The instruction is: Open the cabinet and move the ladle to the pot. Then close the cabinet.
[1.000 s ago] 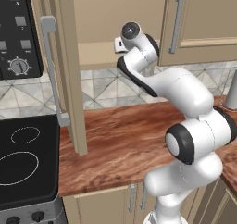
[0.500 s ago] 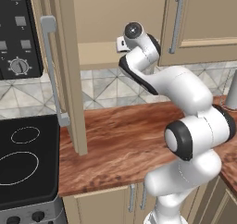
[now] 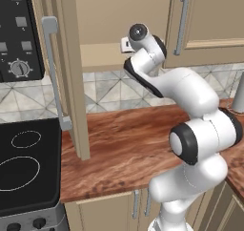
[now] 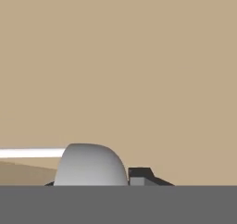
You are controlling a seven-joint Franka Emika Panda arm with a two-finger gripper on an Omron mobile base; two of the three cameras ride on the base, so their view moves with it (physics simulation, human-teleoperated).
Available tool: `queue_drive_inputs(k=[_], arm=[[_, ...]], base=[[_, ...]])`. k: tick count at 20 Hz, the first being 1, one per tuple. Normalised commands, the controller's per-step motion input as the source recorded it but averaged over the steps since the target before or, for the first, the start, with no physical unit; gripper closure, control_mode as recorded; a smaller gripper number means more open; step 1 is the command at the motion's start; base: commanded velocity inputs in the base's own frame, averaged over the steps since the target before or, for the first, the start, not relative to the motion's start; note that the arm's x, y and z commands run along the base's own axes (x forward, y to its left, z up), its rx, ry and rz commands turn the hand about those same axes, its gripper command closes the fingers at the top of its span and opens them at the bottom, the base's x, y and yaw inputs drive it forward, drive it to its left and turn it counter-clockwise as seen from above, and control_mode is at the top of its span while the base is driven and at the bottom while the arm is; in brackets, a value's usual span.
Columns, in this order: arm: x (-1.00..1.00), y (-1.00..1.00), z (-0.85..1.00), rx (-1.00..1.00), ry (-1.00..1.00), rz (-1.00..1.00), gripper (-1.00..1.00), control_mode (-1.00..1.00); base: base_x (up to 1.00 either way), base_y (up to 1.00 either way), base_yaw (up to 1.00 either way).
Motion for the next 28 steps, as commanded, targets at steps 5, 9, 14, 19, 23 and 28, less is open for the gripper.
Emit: queue_drive_inputs(k=[5, 9, 14, 19, 23, 28], arm=[[-0.11, 0.17, 0.00, 0.09, -0.14, 0.01, 1.00, -1.00], [-0.16, 0.43, 0.02, 0.14, -0.17, 0.04, 1.00, -1.00], [-0.03, 0.73, 0.15, 0.06, -0.01, 0.19, 1.00, -1.00], [-0.10, 0.91, 0.24, 0.03, 0.00, 0.34, 1.00, -1.00], [-0.54, 0.74, 0.36, 0.01, 0.00, 0.43, 1.00, -1.00], [-1.00, 0.35, 0.23, 0.00, 0.00, 0.38, 1.00, -1.00]], base=[[0.00, 0.00, 0.00], [0.00, 0.00, 0.00], [0.00, 0.00, 0.00], [0.00, 0.00, 0.00], [0.00, 0.00, 0.00], [0.00, 0.00, 0.00]])
